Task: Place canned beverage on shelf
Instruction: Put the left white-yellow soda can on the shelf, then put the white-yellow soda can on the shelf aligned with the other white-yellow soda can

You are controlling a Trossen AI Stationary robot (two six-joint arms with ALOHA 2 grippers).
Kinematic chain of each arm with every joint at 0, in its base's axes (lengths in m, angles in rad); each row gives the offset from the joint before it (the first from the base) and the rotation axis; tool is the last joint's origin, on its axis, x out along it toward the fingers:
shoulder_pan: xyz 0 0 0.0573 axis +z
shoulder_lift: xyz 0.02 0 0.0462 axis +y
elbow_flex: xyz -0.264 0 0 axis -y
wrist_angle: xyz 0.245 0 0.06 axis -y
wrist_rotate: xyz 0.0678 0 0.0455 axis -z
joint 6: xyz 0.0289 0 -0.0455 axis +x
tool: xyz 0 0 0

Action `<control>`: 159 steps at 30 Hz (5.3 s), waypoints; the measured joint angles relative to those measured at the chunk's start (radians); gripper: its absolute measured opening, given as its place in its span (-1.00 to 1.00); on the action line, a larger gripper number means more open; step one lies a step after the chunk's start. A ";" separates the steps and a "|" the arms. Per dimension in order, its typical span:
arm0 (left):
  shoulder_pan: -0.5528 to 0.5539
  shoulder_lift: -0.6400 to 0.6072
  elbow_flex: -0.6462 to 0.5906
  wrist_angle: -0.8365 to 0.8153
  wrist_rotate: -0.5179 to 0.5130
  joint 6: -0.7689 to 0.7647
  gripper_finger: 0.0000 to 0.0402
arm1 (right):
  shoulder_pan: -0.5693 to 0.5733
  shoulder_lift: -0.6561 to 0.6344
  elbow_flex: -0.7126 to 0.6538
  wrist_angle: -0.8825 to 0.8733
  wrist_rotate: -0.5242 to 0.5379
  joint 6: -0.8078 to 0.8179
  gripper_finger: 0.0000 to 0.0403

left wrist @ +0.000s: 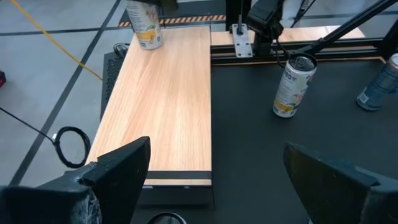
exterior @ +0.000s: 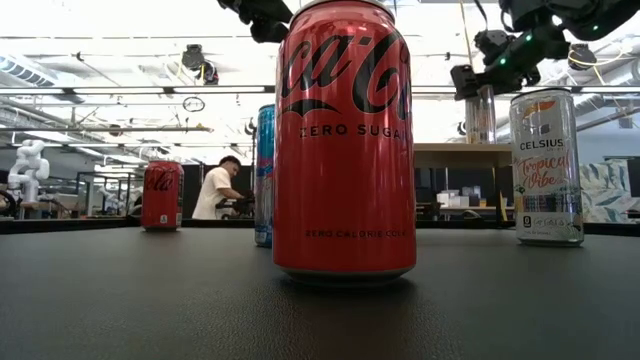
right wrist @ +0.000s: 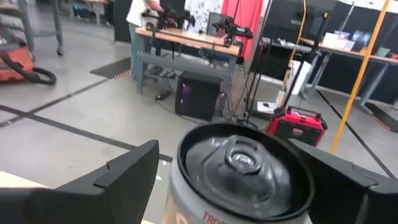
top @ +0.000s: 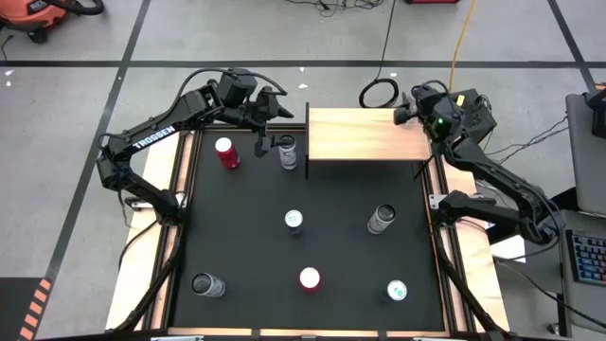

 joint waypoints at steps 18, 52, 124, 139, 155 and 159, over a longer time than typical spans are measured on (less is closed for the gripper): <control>0.000 0.000 -0.001 0.000 -0.008 -0.005 0.85 | 0.047 -0.334 0.002 -0.102 -0.157 0.012 0.64; -0.341 -0.001 -0.001 -0.317 -0.099 -0.035 0.85 | 0.129 -0.580 0.002 -0.677 -1.018 0.452 0.49; -0.742 -0.099 -0.506 0.697 -0.659 -0.315 0.85 | 0.154 -0.600 0.001 -1.116 -0.799 0.236 0.39; -0.742 -0.099 -0.504 0.769 -0.655 -0.317 0.85 | 0.153 -0.600 0.001 -1.148 -0.980 0.226 0.39; -0.743 -0.099 -0.502 0.921 -0.654 -0.447 0.85 | 0.154 -0.603 0.001 -1.261 -1.021 0.175 0.40; -0.743 -0.099 -0.502 0.920 -0.654 -0.479 0.85 | 0.154 -0.610 0.001 -1.293 -1.043 0.175 0.40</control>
